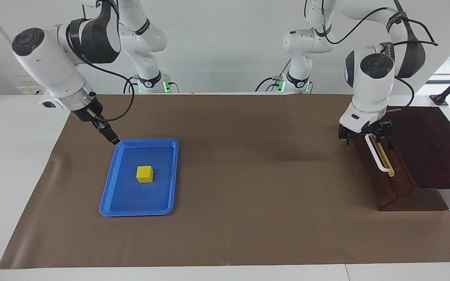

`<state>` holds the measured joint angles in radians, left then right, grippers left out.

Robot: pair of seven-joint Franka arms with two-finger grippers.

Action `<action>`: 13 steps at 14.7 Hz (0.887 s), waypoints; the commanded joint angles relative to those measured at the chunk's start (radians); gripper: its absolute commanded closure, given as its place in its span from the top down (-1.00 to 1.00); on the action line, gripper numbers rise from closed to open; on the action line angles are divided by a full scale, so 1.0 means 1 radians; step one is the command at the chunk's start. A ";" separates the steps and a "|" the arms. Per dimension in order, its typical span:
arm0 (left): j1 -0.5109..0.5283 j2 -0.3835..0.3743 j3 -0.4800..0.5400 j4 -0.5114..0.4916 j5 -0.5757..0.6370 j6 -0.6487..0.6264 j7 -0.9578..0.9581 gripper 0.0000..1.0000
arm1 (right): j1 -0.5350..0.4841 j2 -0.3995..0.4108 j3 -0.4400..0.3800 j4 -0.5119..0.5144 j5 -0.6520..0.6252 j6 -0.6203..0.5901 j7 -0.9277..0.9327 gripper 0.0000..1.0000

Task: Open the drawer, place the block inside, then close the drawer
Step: 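Pull the drawer open with the left gripper while the right gripper reaches the cube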

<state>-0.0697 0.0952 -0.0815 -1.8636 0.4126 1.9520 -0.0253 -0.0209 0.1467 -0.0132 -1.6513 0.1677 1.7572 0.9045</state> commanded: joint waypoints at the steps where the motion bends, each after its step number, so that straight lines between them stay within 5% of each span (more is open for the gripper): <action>1: -0.004 0.018 0.009 -0.039 0.046 0.073 0.004 1.00 | -0.011 0.085 0.005 0.065 0.071 0.039 0.172 0.77; 5: 0.008 0.034 0.040 -0.080 0.052 0.154 0.005 1.00 | -0.033 0.146 0.005 0.009 0.222 0.160 0.275 0.77; 13: 0.010 0.040 0.100 -0.137 0.052 0.234 0.010 1.00 | -0.100 0.225 0.005 -0.094 0.454 0.180 0.272 0.80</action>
<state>-0.0596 0.1456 0.0042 -1.9646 0.4461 2.1386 -0.0180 -0.1128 0.3829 -0.0164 -1.6979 0.5840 1.9216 1.1650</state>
